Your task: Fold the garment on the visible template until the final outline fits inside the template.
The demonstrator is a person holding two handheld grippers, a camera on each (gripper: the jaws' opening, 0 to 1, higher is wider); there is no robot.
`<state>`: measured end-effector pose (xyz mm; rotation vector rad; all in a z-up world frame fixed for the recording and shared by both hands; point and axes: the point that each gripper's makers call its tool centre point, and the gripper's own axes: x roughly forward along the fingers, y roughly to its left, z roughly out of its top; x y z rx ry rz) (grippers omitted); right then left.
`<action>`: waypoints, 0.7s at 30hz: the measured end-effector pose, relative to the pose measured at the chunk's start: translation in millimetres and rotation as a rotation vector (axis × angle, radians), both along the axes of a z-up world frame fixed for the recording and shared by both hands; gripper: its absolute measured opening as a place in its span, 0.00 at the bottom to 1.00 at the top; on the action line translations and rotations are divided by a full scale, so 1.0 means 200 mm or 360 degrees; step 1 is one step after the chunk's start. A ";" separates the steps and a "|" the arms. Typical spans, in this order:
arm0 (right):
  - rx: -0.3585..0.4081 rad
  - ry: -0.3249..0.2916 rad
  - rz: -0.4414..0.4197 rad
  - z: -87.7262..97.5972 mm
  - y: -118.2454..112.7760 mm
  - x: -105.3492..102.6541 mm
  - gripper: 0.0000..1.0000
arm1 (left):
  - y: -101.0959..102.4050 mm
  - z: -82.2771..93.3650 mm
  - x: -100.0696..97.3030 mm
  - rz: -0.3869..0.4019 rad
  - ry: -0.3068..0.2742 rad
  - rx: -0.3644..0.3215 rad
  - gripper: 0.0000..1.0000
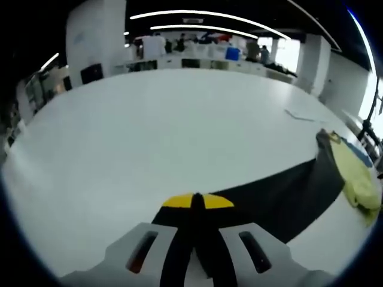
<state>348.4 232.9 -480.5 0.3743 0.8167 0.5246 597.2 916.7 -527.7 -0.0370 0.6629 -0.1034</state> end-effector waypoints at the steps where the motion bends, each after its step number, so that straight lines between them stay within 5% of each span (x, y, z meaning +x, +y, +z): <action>1: 0.0001 -0.0002 0.0000 0.00 0.00 0.00 0.96 | 0.02 0.00 -0.01 0.0040 -0.0003 -0.0022 0.00; 21: 0.0031 -0.0008 0.0009 -0.01 0.03 0.00 0.96 | 0.06 -0.03 -0.16 0.0277 0.0120 -0.0212 0.00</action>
